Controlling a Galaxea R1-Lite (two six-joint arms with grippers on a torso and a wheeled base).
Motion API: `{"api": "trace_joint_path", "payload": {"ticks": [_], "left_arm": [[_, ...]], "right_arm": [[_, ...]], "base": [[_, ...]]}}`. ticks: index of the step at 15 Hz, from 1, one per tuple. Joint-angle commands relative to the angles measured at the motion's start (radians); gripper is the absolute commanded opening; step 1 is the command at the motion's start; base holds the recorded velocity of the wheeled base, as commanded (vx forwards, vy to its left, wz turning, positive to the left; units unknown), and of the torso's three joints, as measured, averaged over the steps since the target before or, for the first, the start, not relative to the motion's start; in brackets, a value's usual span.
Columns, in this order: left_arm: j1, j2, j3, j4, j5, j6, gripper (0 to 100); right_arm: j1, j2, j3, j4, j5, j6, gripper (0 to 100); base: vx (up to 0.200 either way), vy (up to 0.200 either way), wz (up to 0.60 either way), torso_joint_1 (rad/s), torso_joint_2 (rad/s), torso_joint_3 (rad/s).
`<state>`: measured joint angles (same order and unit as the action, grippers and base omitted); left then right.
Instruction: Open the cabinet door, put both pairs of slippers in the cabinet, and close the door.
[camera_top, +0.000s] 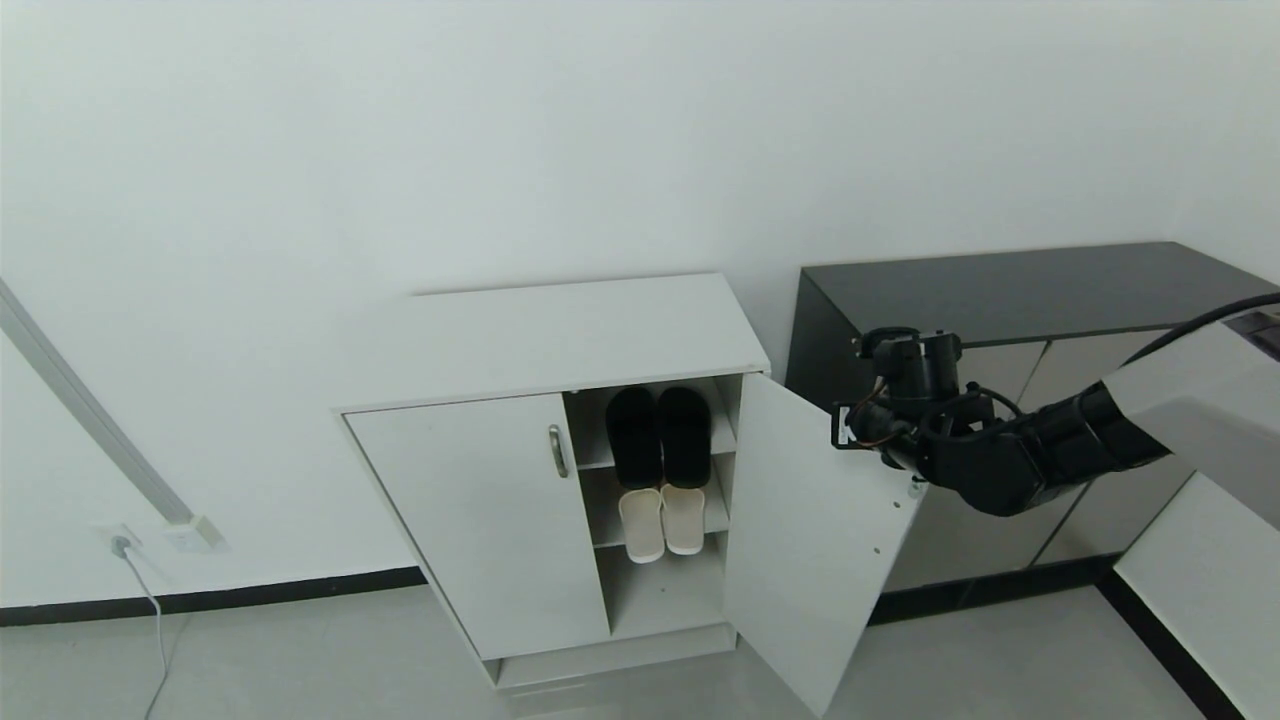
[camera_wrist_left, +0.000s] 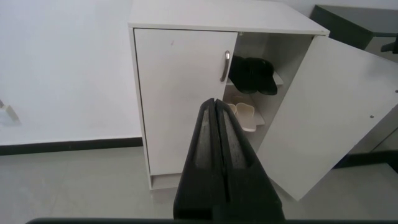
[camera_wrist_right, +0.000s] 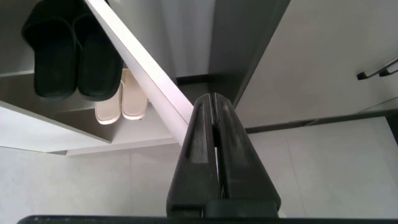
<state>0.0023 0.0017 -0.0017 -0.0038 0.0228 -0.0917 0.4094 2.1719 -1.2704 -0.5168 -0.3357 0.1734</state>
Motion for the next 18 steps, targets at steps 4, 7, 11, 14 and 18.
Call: {"api": "trace_joint_path", "payload": {"ticks": [4,7,11,14,18], "left_arm": [[0.001,0.001,0.000,-0.001,0.000,0.000,0],[0.001,0.001,0.000,-0.001,0.000,0.000,0],[0.001,0.001,0.000,-0.001,0.000,-0.002,0],[0.001,0.001,0.000,-0.001,0.000,0.000,0],[0.001,0.001,0.000,-0.001,0.000,-0.002,0]], "right_arm": [[-0.009,0.039,-0.017,-0.020,-0.002,-0.002,0],[-0.011,0.043,-0.018,-0.020,0.001,0.000,0],[-0.004,0.037,-0.009,-0.019,0.001,0.001,0],[0.043,-0.006,0.040,-0.020,-0.002,0.003,0],[0.138,-0.032,0.083,-0.025,-0.008,0.012,0]], "base": [[0.000,0.000,0.00,0.000,0.00,0.000],[0.000,0.000,0.00,0.000,0.00,0.000],[0.000,0.000,0.00,0.000,0.00,0.000],[0.000,0.000,0.00,0.000,0.00,0.000],[0.000,0.000,0.00,0.000,0.00,0.000]]}}
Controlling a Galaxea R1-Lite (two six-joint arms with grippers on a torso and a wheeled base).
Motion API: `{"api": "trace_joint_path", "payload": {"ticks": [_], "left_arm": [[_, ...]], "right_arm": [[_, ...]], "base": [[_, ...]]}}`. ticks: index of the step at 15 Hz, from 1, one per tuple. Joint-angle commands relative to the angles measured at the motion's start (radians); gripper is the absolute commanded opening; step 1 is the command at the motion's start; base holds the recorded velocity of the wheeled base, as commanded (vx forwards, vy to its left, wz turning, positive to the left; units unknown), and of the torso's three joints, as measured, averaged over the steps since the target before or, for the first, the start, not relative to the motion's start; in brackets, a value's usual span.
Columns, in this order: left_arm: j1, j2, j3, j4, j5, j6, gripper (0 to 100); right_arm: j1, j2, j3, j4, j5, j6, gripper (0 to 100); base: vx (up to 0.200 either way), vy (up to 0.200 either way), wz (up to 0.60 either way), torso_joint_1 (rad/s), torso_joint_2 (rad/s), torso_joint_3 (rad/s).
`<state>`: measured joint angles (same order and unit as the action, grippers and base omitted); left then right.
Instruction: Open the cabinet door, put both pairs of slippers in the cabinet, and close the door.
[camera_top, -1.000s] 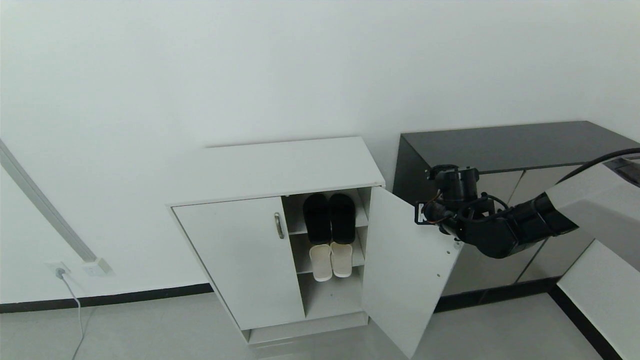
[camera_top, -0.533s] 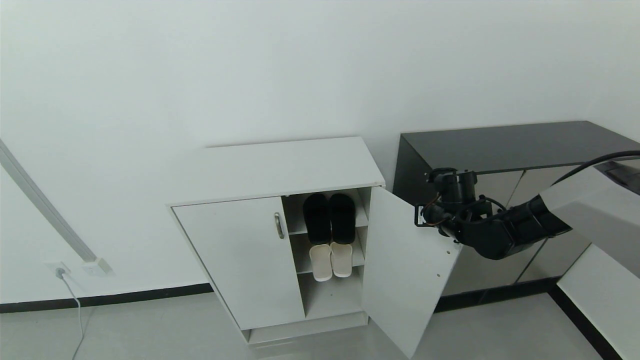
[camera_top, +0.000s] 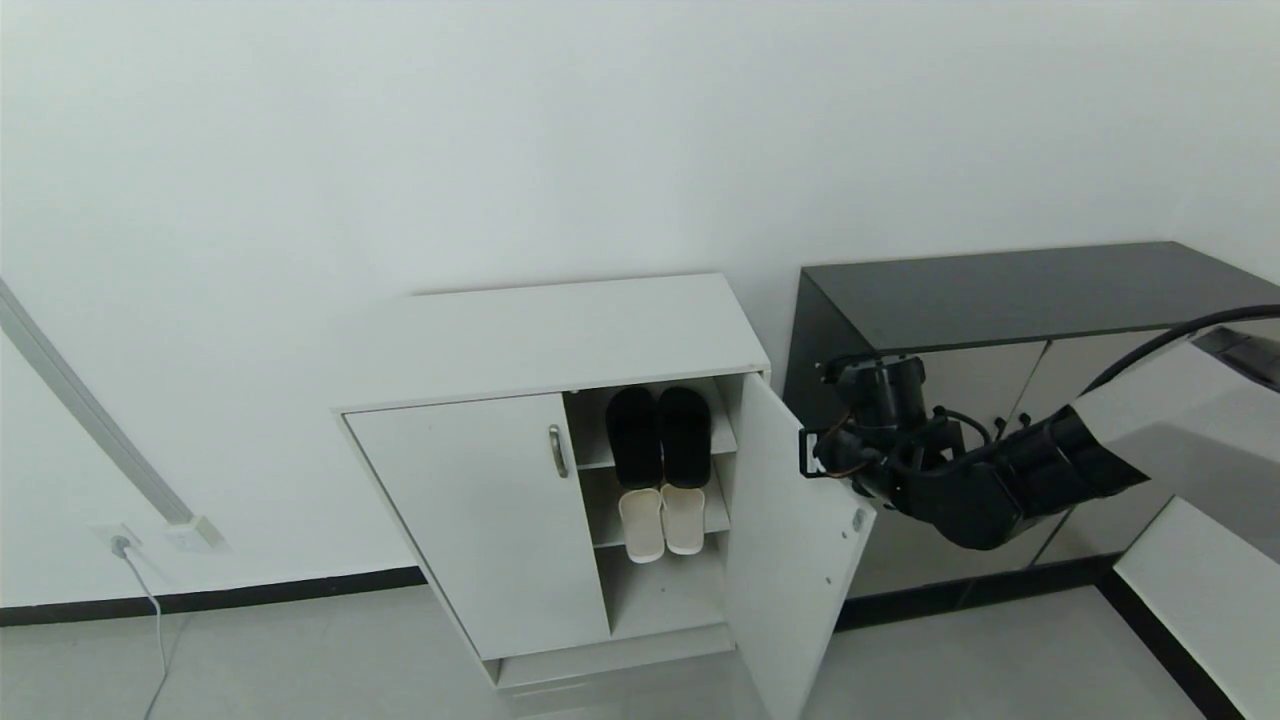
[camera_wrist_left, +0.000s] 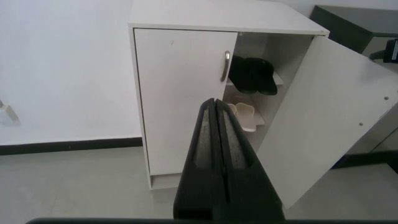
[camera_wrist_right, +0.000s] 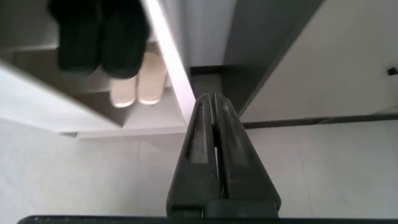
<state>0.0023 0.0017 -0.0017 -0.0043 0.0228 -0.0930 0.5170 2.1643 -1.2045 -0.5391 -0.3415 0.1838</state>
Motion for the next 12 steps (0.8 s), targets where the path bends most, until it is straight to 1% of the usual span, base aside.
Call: {"api": "trace_joint_path", "payload": {"ticks": [1,3,6,12], "left_arm": [[0.001,0.001,0.000,0.000,0.000,-0.001,0],[0.001,0.001,0.000,0.000,0.000,-0.001,0],[0.001,0.001,0.000,0.000,0.000,-0.001,0],[0.001,0.001,0.000,0.000,0.000,-0.001,0]], "right_arm": [[0.047,-0.027,0.026,-0.004,-0.002,0.005,0],[0.072,-0.049,0.046,-0.010,-0.004,0.008,0],[0.107,-0.087,0.103,-0.064,0.004,-0.010,0],[0.153,-0.113,0.129,-0.064,0.002,-0.015,0]], "base": [[0.000,0.000,0.00,0.000,0.00,0.000],[0.000,0.000,0.00,0.000,0.00,0.000],[0.000,0.000,0.00,0.000,0.00,0.000],[0.000,0.000,0.00,0.000,0.00,0.000]]}}
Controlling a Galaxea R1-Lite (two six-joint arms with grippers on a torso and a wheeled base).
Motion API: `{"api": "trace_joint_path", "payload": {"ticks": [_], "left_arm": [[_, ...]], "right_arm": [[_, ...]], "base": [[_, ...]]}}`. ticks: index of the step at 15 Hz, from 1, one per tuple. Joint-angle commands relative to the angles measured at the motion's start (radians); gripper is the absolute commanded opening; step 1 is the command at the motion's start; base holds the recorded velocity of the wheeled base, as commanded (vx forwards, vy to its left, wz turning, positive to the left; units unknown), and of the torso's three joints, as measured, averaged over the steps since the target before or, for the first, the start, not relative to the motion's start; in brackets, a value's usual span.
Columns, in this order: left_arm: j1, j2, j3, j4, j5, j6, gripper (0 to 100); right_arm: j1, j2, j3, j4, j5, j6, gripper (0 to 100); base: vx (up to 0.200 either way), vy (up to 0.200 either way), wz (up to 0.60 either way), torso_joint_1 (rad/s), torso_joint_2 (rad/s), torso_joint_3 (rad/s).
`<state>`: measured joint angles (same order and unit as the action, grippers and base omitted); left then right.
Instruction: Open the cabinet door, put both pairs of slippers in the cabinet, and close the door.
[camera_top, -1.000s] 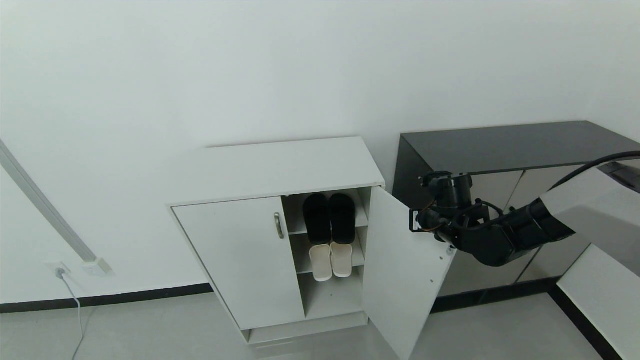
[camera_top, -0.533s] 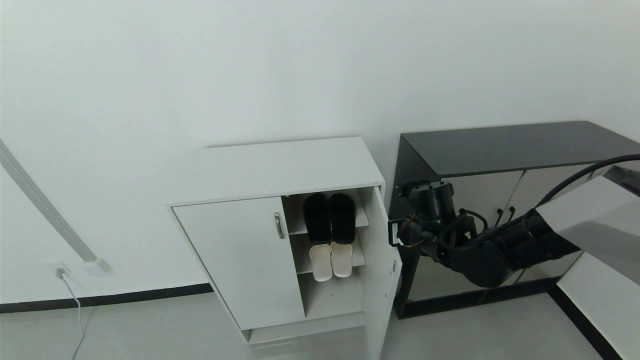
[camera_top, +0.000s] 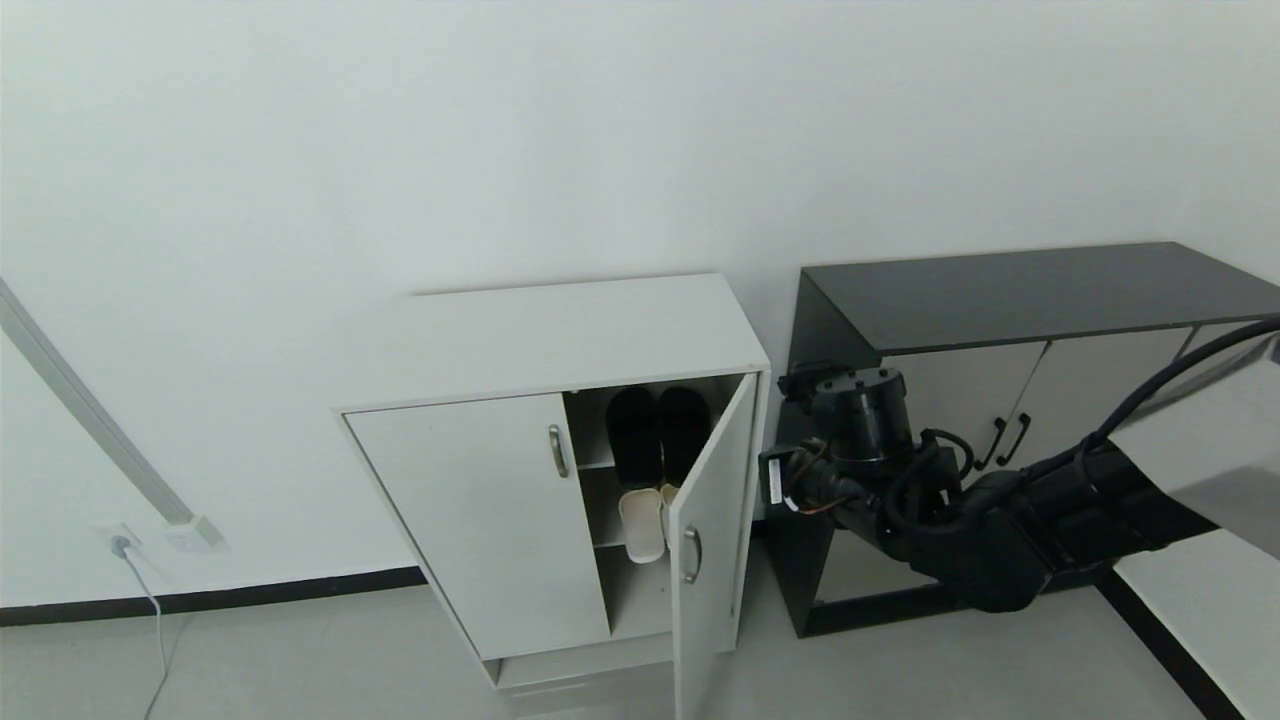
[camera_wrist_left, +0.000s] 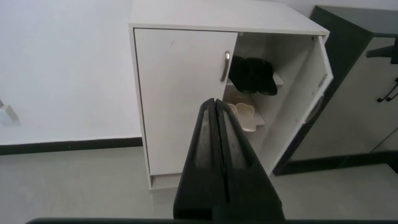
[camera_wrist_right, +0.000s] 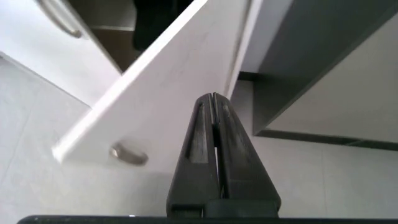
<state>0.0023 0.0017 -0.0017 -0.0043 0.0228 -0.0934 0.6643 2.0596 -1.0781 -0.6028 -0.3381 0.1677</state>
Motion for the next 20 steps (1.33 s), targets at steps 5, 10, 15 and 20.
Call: {"api": "trace_joint_path", "payload": {"ticks": [5,10,15,20], "left_arm": [[0.001,0.001,0.000,0.000,0.000,0.000,0],[0.001,0.001,0.000,0.000,0.000,0.000,0],[0.001,0.001,0.000,0.000,0.000,0.001,0],[0.001,0.001,0.000,0.000,-0.001,0.001,0]], "right_arm": [[0.018,-0.030,0.037,-0.002,0.057,0.001,0],[0.018,-0.033,0.107,-0.118,0.091,-0.019,0],[0.014,-0.085,0.185,-0.149,0.088,-0.037,0],[0.014,-0.219,0.345,-0.149,0.093,-0.034,0]], "base": [[0.000,0.000,0.60,0.003,0.00,0.002],[0.000,0.000,0.12,0.001,0.00,0.000],[0.000,0.000,0.00,0.000,0.00,0.000],[0.000,0.000,0.00,0.000,0.00,0.000]]}}
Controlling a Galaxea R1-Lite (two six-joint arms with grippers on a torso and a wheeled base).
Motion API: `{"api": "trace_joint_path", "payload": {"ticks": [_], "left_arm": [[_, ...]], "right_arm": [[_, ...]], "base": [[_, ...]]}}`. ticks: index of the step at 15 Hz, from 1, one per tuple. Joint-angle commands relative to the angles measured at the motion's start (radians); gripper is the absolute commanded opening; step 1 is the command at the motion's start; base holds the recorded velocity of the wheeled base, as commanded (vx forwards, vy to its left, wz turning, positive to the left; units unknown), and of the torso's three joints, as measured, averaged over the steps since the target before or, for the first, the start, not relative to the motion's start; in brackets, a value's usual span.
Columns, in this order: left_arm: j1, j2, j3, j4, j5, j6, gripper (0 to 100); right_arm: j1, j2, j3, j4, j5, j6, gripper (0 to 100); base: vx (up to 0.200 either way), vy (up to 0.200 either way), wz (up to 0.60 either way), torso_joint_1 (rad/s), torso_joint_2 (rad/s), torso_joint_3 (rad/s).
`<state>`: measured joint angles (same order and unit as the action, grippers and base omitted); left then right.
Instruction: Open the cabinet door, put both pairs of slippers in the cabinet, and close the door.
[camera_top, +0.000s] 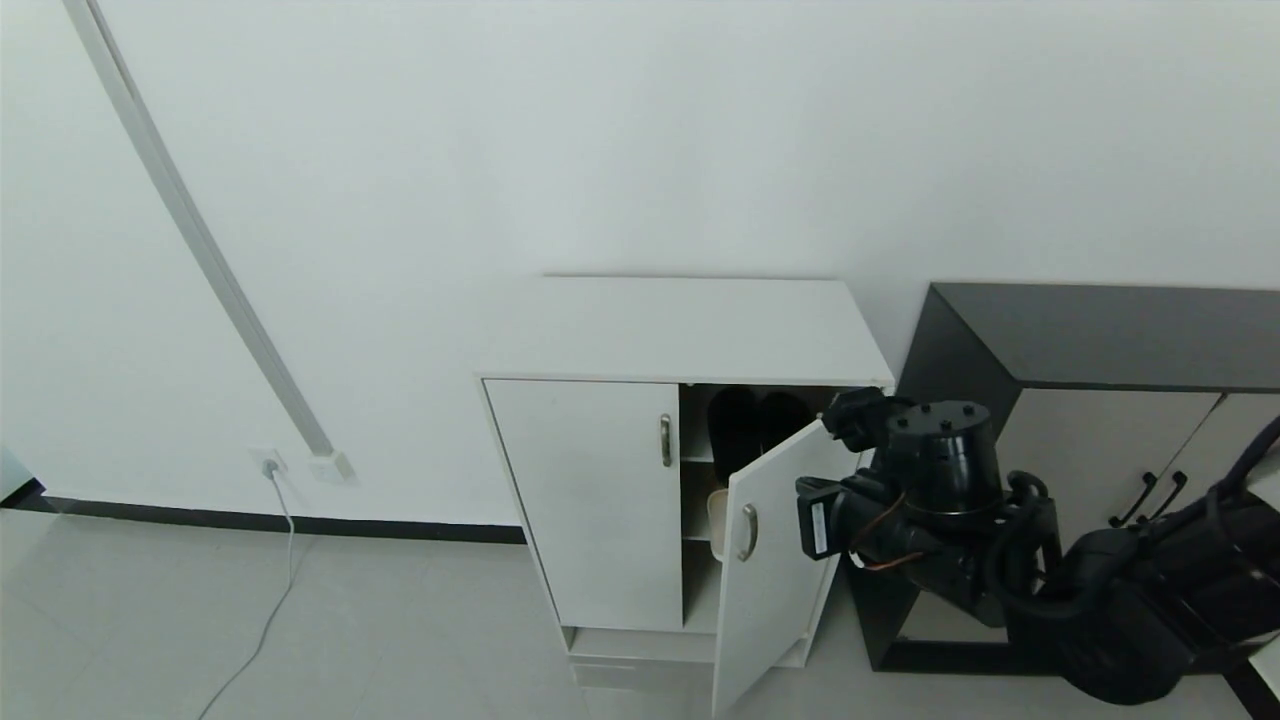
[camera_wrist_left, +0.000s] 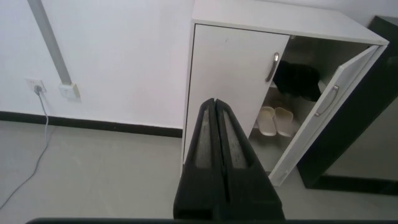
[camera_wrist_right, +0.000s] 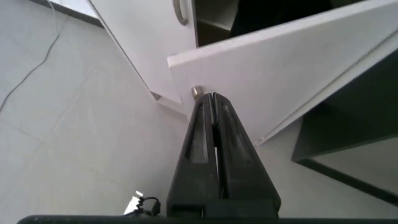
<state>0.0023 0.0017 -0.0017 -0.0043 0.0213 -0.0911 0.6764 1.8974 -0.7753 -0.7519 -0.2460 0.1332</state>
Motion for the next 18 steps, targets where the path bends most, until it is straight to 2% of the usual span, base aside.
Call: {"api": "trace_joint_path", "payload": {"ticks": [1,5,10,12,16,18], "left_arm": [[0.001,0.001,0.000,0.000,0.002,-0.001,0],[0.001,0.001,0.000,0.000,0.002,-0.001,0],[0.001,0.001,0.000,0.000,0.002,-0.001,0],[0.001,0.001,0.000,0.000,0.002,-0.003,0],[0.001,0.001,0.000,0.000,0.003,-0.003,0],[0.001,0.001,0.000,0.000,0.002,-0.003,0]], "right_arm": [[0.005,-0.081,0.077,-0.001,0.004,0.003,0],[0.028,-0.143,0.215,-0.035,0.002,0.008,0],[0.028,-0.112,0.320,-0.122,0.043,0.000,0],[0.028,-0.063,0.311,-0.130,0.071,0.000,0],[0.026,0.118,0.257,-0.280,0.063,-0.001,0],[0.026,0.180,0.212,-0.300,0.062,-0.003,0]], "base": [[0.000,0.000,0.00,0.000,0.00,0.000],[0.200,0.000,0.00,-0.005,0.00,0.006],[0.000,0.000,0.00,0.000,0.00,0.000],[0.000,0.000,0.00,0.000,0.00,0.000],[0.000,0.000,0.00,0.000,0.00,0.000],[0.000,0.000,0.00,0.000,0.00,0.000]]}}
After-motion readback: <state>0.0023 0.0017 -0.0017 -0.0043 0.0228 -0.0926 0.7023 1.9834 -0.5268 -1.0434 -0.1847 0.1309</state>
